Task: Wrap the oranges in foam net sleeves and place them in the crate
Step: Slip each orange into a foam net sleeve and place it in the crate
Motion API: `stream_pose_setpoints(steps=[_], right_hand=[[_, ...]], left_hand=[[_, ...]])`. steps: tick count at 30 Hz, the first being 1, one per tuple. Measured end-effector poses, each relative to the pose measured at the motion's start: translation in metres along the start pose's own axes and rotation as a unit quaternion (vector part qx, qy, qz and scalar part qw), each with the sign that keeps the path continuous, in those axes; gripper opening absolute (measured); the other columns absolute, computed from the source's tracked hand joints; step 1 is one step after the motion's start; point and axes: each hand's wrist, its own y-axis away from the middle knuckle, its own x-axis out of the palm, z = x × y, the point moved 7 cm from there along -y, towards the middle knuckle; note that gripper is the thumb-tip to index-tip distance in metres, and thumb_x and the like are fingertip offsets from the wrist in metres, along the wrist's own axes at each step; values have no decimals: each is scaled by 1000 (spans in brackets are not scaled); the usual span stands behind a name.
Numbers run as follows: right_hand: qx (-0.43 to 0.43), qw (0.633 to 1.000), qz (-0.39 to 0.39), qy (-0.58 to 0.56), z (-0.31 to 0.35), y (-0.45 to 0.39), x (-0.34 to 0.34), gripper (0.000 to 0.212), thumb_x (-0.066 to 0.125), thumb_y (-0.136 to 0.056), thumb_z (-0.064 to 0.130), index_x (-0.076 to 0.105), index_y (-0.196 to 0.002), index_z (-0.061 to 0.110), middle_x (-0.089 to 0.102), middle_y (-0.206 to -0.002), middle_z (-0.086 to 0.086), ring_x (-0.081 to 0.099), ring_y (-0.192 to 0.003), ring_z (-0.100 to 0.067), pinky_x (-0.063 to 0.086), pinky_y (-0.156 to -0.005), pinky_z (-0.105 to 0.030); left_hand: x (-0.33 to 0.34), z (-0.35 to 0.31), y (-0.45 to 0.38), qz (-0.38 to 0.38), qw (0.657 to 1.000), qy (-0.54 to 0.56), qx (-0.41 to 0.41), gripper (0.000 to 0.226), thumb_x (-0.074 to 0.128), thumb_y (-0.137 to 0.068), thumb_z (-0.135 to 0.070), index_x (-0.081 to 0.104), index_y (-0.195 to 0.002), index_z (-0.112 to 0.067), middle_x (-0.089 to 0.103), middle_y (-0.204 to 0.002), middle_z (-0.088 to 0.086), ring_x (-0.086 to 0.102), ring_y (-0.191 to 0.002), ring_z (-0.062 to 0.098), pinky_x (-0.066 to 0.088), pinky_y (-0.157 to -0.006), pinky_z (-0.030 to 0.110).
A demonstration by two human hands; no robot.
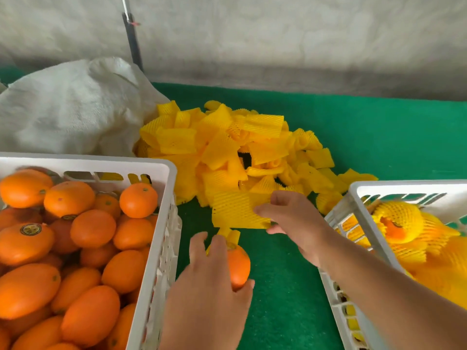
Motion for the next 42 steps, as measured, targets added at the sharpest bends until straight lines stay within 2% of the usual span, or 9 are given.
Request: stream_pose_setpoints(steps=[4, 9, 12, 19, 24, 27, 31, 36, 42], right_hand=[[-37, 999, -9, -17, -1, 56, -46, 46, 79, -93, 30, 42, -69, 15, 31, -71, -1, 39, -60, -15, 45, -61, -23], [-15, 990, -10, -136, -19, 105, -62, 45, 80, -87, 45, 63, -77, 5, 30, -73, -1, 36, -64, -16, 42, -61, -28], [-17, 962, 61, -264, -17, 119, -53, 52, 78, -93, 40, 42, -65, 16, 13, -80, -5, 20, -68, -20, 38, -52, -28], [-74, 943, 174, -274, 0, 134, -42, 27, 78, -87, 40, 74, -64, 26, 57, -85, 9, 56, -68, -4, 46, -49, -26], [-49, 954, 111, -275, -9, 132, -50, 53, 82, -76, 32, 38, -47, 31, 32, -51, 14, 44, -46, -7, 33, -45, -27], [-22, 960, 87, -265, -14, 132, -50, 50, 89, -67, 37, 48, -39, 28, 42, -45, 13, 42, -44, -7, 29, -47, -26], [-38, 946, 126, -296, -8, 136, -48, 46, 98, -56, 50, 58, -42, 35, 46, -47, 18, 43, -40, -6, 29, -45, -23], [-26, 926, 173, -333, -7, 140, -44, 67, 102, -48, 57, 40, -49, 29, 34, -46, 16, 29, -37, -4, 20, -47, -27], [-23, 934, 184, -306, -9, 140, -39, 68, 103, -48, 55, 41, -48, 28, 28, -48, 14, 32, -38, -5, 30, -44, -25]], left_hand=[[-16, -10, 3, -46, 970, 239, 17, 78, 76, -57, -87, 40, -121, -60, 38, -131, -43, 55, -105, -10, 51, -73, 8], [-10, -20, 11, -4, 894, 445, 49, 85, 90, -42, -81, 62, -119, -60, 68, -111, -26, 76, -91, 12, 65, -65, 31], [-7, -25, 12, 50, 829, 556, 31, 76, 102, -40, -64, 74, -109, -51, 76, -110, -4, 79, -96, 31, 63, -61, 35], [-6, -40, 21, 181, 748, 635, 71, 77, 101, -59, -51, 75, -124, -19, 72, -113, 17, 74, -91, 37, 57, -54, 33], [-8, -33, 21, 171, 729, 659, 68, 60, 95, -70, -41, 76, -121, -16, 69, -111, 19, 73, -87, 35, 56, -52, 32], [-11, -27, 17, 138, 706, 692, 51, 37, 78, -86, -38, 78, -119, -21, 72, -113, 15, 74, -86, 30, 57, -52, 30], [-8, -11, 8, 69, 705, 706, -17, 38, 78, -91, -36, 74, -126, -21, 71, -130, 19, 76, -91, 31, 59, -53, 28], [1, 0, 4, 47, 712, 698, -63, 58, 79, -75, -26, 65, -131, -18, 77, -111, 16, 77, -88, 30, 57, -52, 34], [10, -3, 2, 75, 805, 587, -46, 78, 85, -55, -39, 68, -130, -23, 73, -119, 13, 75, -92, 26, 57, -58, 34]])
